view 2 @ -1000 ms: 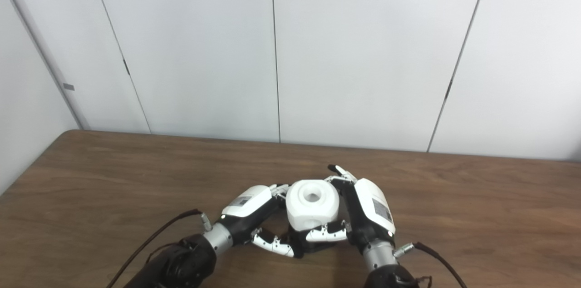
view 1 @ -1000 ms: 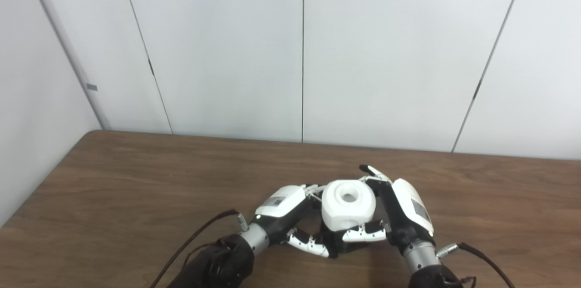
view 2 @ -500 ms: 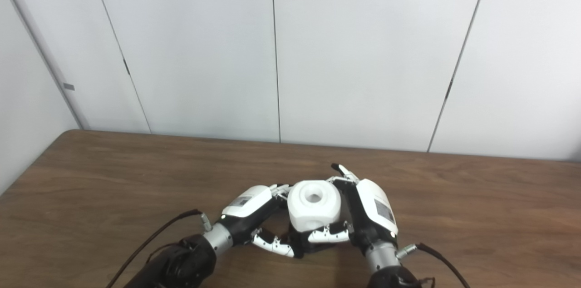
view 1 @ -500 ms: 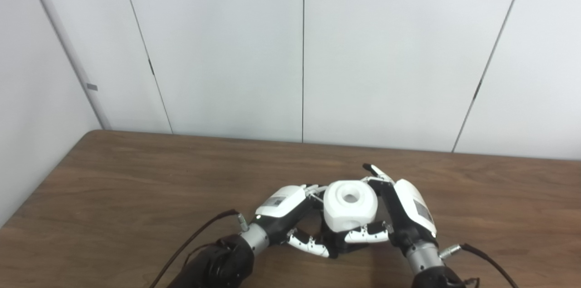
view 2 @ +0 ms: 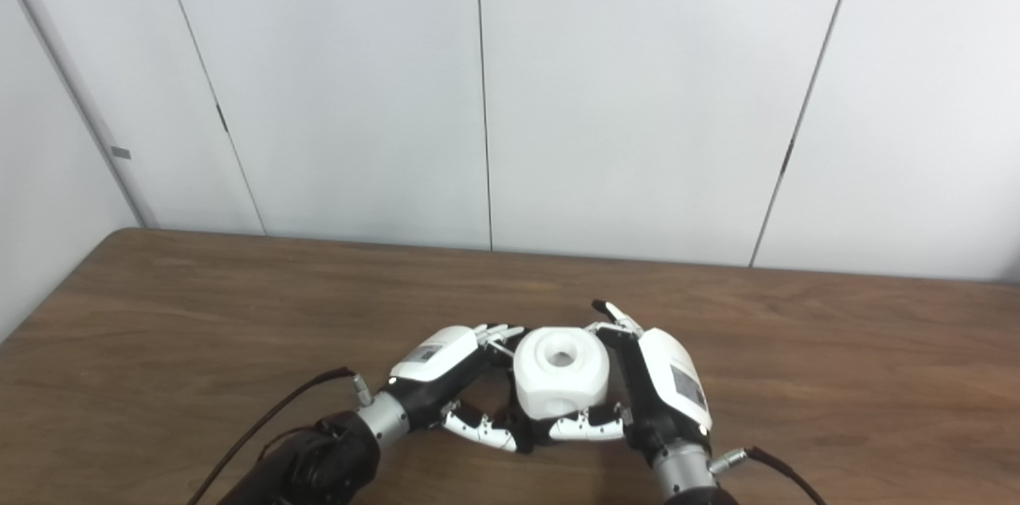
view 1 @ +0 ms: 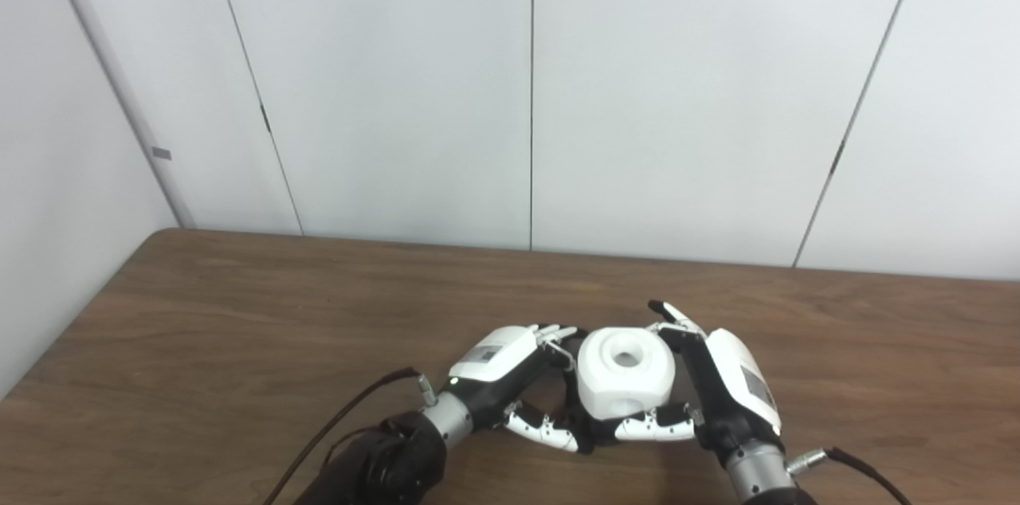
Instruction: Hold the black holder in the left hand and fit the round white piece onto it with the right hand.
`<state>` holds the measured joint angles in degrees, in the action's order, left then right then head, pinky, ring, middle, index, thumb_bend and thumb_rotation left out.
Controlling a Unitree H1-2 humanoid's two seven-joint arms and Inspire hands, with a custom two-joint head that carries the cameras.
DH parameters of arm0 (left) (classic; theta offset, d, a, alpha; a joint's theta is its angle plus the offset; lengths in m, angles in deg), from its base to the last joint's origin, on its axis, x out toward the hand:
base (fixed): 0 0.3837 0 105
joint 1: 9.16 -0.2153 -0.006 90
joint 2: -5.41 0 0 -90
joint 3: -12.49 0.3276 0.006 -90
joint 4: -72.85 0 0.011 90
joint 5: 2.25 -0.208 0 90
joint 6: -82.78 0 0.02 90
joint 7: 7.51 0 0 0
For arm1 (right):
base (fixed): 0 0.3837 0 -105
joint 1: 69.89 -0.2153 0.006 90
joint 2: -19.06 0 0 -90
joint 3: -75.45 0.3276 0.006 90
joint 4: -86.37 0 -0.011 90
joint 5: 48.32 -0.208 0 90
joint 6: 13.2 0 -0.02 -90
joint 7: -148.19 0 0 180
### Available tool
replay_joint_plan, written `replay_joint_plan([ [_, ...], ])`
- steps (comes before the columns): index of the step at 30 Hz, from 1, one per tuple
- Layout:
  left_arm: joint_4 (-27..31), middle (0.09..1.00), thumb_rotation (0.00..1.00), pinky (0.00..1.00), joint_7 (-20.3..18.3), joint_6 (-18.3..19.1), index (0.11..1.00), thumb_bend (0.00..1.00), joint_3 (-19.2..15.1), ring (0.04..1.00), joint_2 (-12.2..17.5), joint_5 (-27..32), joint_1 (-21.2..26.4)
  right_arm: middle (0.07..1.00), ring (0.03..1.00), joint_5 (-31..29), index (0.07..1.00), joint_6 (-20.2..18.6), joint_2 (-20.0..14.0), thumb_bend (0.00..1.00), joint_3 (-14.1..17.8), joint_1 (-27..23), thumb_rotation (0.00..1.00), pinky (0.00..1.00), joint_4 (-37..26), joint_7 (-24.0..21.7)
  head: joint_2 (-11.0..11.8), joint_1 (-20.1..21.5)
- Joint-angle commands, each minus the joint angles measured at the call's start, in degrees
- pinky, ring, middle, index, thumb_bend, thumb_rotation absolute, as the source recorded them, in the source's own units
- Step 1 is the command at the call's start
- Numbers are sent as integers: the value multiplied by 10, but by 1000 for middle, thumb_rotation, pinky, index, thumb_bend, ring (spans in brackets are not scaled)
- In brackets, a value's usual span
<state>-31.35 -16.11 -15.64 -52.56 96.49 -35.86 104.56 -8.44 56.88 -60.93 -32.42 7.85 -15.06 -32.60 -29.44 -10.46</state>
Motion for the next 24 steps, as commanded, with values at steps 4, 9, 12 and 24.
replay_joint_plan([
  [4,-9,949,52,1000,-2,-9,476,515,5,967,-4,-11,5,921,920,4,481,1,-13,503,5,8,143,797,-7,-10,-3,-3],
  [9,-6,951,53,1000,-5,-5,476,514,5,970,-4,-13,5,924,925,3,481,-4,-12,503,4,10,142,798,-10,-13,-3,-8],
  [12,-6,950,52,1000,-6,-4,477,514,5,970,-5,-12,6,927,926,3,481,-2,-10,503,3,11,142,800,-10,-14,-3,-10],
  [24,-6,949,52,1000,-3,-2,477,515,7,967,-7,-18,7,919,918,4,481,-2,-7,503,0,7,141,787,-10,-16,-2,-13],
])
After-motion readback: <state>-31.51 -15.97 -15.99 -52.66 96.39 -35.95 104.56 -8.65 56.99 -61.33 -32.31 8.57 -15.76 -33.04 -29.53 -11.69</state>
